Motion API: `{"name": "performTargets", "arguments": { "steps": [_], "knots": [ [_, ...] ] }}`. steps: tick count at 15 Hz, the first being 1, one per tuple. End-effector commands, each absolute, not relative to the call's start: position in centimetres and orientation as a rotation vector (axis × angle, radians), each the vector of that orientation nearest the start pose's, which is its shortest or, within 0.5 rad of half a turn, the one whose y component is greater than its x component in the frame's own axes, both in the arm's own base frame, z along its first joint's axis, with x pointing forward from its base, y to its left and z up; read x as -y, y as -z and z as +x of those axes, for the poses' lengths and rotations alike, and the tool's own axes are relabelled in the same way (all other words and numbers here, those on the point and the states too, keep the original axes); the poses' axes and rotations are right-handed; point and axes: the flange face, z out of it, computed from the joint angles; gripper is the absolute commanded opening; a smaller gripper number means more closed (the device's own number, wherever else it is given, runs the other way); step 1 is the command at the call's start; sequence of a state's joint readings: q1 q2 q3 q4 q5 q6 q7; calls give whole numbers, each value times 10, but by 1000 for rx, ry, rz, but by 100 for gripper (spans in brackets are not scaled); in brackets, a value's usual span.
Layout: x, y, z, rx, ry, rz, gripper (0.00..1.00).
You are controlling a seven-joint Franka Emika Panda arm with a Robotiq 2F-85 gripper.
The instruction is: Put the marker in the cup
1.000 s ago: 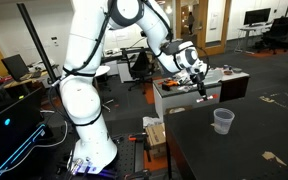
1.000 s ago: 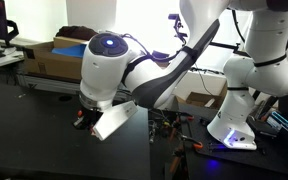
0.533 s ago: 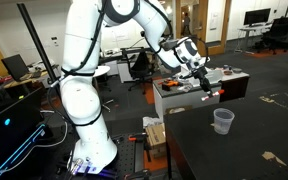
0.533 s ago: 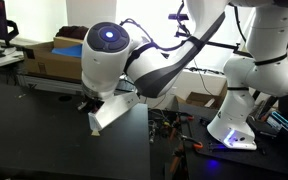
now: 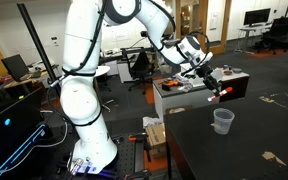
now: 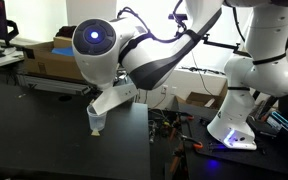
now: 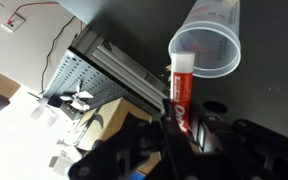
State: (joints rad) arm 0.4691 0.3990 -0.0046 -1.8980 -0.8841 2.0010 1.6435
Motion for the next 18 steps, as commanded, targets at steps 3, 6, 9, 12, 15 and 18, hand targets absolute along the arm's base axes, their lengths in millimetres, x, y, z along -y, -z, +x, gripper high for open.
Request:
{"name": "performTargets", "arguments": {
  "steps": [3,6,9,12,15,18],
  "knots": [
    [-221,-281,576,927,-801,2112,5],
    [-218,-264,579,990,-876,2041,5],
    [-218,-248,580,1035,-953,2011,5],
    [-218,-237,583,1049,-1023,1987,5],
    [-218,-231,587,1053,-1072,1970,5],
    [-218,-225,592,1055,-1108,1961,5]
  ]
}}
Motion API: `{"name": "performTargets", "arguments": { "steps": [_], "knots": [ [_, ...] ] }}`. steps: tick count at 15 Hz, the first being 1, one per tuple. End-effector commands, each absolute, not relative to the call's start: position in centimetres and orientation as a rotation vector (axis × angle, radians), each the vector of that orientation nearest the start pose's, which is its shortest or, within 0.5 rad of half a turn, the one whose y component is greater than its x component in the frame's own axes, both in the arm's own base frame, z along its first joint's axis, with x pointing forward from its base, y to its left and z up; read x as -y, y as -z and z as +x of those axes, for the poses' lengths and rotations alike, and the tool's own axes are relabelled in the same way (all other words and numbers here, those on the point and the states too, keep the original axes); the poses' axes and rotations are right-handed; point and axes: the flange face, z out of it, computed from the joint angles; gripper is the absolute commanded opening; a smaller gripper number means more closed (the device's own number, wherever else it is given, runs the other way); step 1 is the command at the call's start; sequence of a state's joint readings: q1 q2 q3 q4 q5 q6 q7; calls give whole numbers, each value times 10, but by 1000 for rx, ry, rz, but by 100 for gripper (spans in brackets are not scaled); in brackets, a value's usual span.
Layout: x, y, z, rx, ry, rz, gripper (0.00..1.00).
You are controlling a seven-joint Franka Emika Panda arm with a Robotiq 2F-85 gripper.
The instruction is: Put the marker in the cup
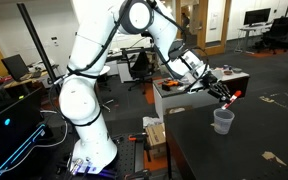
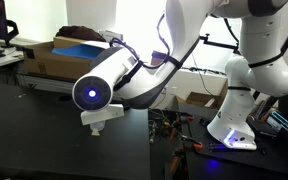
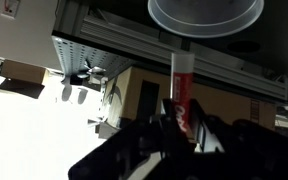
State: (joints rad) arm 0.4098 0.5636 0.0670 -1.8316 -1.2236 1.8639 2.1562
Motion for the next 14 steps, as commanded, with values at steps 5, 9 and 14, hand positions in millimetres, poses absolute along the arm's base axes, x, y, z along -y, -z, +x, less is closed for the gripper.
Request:
{"name": "performTargets", "arguments": {
  "steps": [5,9,14],
  "knots": [
    [-214,-208,602,1053,-1088,1967,5],
    [-212,-194,607,1048,-1059,1976,5],
    [-214,-182,612,1042,-1028,1996,47]
  ]
}}
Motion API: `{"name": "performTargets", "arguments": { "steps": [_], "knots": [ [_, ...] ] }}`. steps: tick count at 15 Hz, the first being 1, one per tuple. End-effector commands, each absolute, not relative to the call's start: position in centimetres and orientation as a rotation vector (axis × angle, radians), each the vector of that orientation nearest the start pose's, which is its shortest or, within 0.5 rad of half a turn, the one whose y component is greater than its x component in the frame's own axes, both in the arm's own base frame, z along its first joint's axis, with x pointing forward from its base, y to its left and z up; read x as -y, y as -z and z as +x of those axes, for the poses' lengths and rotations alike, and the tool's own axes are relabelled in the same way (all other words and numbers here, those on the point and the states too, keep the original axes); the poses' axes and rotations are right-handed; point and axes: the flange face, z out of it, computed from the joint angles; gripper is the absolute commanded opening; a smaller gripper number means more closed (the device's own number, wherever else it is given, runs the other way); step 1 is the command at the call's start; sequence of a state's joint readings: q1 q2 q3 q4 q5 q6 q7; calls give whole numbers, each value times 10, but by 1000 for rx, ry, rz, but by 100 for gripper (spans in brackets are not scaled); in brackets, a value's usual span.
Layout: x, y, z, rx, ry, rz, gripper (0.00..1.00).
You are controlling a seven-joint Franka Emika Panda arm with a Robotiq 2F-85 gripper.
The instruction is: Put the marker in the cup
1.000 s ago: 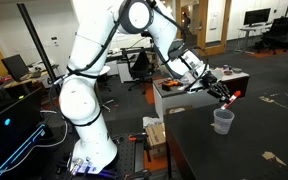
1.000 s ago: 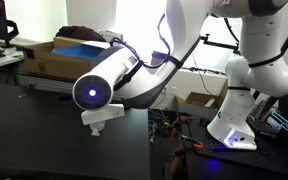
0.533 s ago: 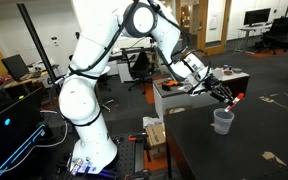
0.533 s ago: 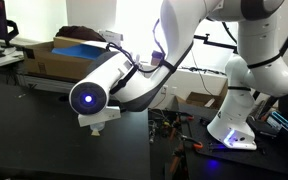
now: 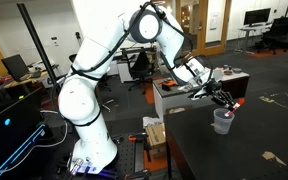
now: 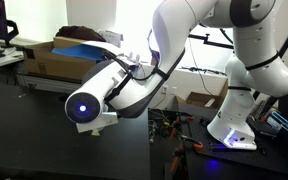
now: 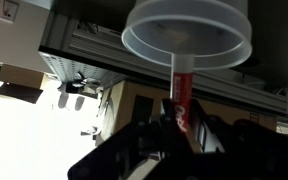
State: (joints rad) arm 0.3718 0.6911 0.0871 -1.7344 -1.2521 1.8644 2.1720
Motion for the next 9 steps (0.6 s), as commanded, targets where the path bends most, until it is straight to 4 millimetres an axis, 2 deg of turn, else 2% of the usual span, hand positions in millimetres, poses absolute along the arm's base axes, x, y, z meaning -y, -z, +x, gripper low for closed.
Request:
{"name": "performTargets", "arguments": {
  "steps": [1,7,9],
  "knots": [
    [-214,-180,612,1043,-1026,1999,53],
    [-214,-183,613,1059,-1016,2003,99],
    [-215,-188,611,1066,-1017,2004,100]
  ]
}}
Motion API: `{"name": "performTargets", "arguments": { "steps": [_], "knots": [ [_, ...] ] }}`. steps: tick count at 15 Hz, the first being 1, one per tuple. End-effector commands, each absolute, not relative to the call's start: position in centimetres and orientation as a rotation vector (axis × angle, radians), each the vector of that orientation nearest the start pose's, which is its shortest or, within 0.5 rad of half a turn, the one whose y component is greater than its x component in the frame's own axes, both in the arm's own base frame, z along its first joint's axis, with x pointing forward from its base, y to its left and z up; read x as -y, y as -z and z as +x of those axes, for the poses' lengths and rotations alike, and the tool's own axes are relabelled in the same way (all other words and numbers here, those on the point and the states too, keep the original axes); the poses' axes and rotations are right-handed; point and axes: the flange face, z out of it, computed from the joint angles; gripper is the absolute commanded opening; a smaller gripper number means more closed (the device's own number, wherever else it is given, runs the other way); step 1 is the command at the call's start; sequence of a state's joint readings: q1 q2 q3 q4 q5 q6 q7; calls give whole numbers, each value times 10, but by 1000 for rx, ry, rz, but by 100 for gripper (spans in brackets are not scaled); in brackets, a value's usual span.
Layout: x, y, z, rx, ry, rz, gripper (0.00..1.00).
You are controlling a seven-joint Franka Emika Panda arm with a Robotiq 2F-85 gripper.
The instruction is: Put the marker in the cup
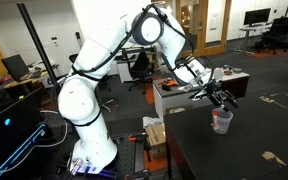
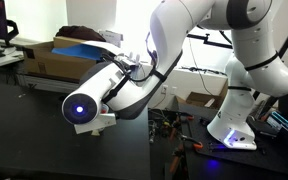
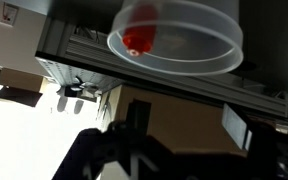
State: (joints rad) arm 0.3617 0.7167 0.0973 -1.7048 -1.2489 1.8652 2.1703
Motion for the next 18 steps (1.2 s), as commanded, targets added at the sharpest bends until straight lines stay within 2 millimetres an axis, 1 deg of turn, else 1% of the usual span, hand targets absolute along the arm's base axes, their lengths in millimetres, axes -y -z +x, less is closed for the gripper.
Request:
{"name": "performTargets", "arguments": {
  "steps": [1,4,8,10,14,18],
  "knots": [
    [-216,-190,610,1069,-1018,2003,100],
    [-218,-202,604,1087,-1026,2003,100],
    [-221,-227,597,1120,-1027,2011,100],
    [-222,-238,593,1130,-995,2052,100],
    [-228,-253,581,1116,-899,2231,100],
    [-229,-263,573,1043,-788,2478,100]
  ]
}}
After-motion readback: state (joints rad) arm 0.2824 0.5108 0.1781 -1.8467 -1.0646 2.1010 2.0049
